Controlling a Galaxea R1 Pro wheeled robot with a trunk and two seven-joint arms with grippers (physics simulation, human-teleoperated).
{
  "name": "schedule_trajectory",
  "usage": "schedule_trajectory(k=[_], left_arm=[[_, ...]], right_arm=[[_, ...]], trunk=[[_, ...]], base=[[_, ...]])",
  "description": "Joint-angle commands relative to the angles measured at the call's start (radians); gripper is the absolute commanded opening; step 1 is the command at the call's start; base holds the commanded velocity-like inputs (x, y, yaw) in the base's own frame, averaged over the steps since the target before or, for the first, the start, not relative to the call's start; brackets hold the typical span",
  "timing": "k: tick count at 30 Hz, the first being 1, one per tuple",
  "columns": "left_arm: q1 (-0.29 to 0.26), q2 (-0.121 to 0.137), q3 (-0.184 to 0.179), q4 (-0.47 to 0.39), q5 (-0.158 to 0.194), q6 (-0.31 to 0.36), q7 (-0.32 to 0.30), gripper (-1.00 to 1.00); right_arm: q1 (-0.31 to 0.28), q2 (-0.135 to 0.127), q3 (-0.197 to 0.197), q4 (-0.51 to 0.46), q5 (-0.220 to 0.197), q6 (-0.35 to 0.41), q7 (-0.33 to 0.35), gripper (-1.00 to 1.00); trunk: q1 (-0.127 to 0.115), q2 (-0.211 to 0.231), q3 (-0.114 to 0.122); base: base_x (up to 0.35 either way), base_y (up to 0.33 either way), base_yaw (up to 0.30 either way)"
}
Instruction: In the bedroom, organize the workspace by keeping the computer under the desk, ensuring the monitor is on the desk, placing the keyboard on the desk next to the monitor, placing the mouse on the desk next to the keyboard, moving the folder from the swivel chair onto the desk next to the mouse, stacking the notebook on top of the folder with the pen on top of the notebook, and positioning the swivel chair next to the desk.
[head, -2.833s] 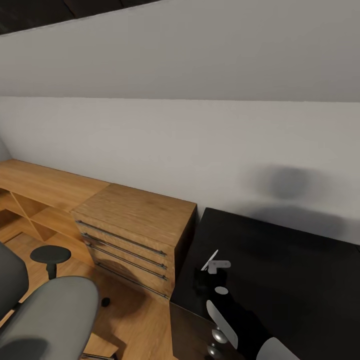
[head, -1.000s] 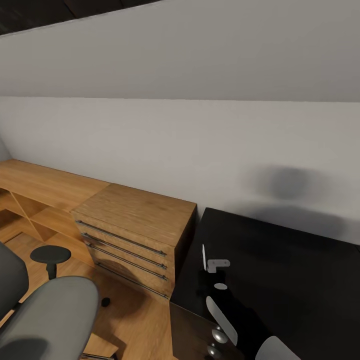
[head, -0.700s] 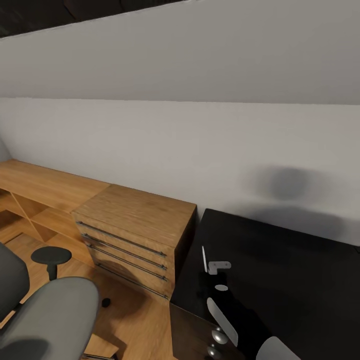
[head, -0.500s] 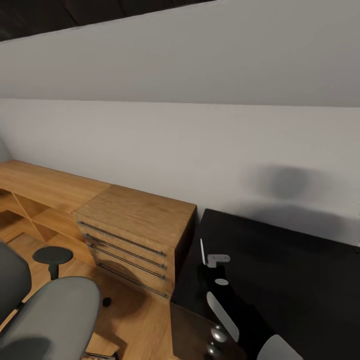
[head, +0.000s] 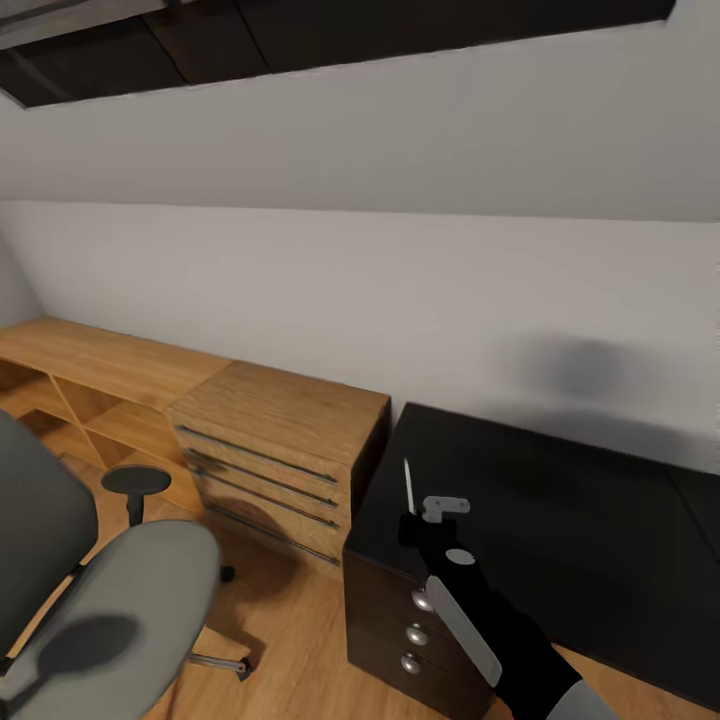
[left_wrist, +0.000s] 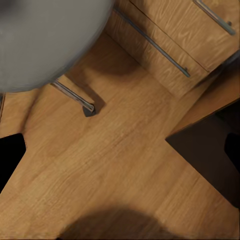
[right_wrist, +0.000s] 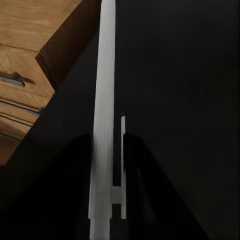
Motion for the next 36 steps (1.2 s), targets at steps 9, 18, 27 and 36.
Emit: schedule_trajectory(k=[9,18,27,36], left_arm=[[-0.001,0.000,-0.005,0.001,0.013,-0.007,0.001,1.00],[-0.001,-0.062,-0.009,0.095,-0.058,-0.005,0.003,1.00],[-0.001,-0.074,-0.004,0.117,-0.059,-0.003,0.005,1.00],[-0.001,-0.076,-0.003,0.120,-0.059,-0.005,0.006,1.00]], right_arm=[[0.006,-0.105,0.004,-0.159,-0.321,0.020,-0.044,-1.00],[0.006,-0.188,-0.021,-0.177,-0.468,0.016,-0.050,-1.00],[0.006,-0.220,-0.044,-0.177,-0.528,0.016,-0.053,-1.00],[0.006,-0.243,-0.058,-0.176,-0.532,0.016,-0.053,-1.00]], trunk=[[-0.020,0.034,0.015],[-0.020,0.034,0.015],[-0.020,0.034,0.015],[-0.020,0.034,0.016]], base=[[-0.278,0.000,0.000],[-0.083,0.000,-0.208],[-0.156,0.000,-0.057],[-0.008,0.000,-0.076]])
